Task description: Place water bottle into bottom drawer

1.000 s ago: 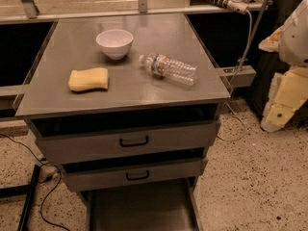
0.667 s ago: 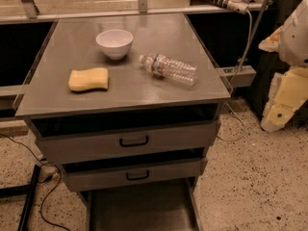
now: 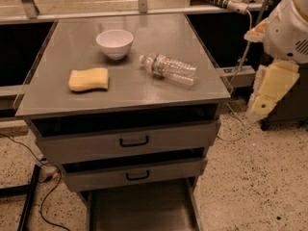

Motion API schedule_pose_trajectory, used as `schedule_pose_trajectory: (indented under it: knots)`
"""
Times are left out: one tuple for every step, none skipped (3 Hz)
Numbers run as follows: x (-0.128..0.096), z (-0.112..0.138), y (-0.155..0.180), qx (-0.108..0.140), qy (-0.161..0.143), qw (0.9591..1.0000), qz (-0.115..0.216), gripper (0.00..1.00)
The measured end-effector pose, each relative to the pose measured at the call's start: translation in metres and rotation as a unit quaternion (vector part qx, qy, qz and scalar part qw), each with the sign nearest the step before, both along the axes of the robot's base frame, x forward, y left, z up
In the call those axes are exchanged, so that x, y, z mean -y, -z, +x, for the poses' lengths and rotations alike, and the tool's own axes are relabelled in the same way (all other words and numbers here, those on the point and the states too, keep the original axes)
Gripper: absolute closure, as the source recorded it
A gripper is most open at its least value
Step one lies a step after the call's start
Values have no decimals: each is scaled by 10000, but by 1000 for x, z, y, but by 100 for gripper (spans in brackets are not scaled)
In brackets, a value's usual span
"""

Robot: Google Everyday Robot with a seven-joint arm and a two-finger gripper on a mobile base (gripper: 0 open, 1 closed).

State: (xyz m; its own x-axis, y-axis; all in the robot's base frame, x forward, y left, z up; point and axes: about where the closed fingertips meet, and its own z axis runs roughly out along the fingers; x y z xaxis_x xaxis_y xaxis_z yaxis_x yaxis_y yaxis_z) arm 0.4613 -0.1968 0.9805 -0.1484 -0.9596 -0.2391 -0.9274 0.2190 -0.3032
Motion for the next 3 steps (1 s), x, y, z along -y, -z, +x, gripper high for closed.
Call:
schedule_pose_trajectory:
  knots:
    - [-17,21,5,189,-201,9994,226,0]
    - [-30,45,9,436,-339,9958,733,0]
    - [-42,74,12,642,-454,9896,1208,0]
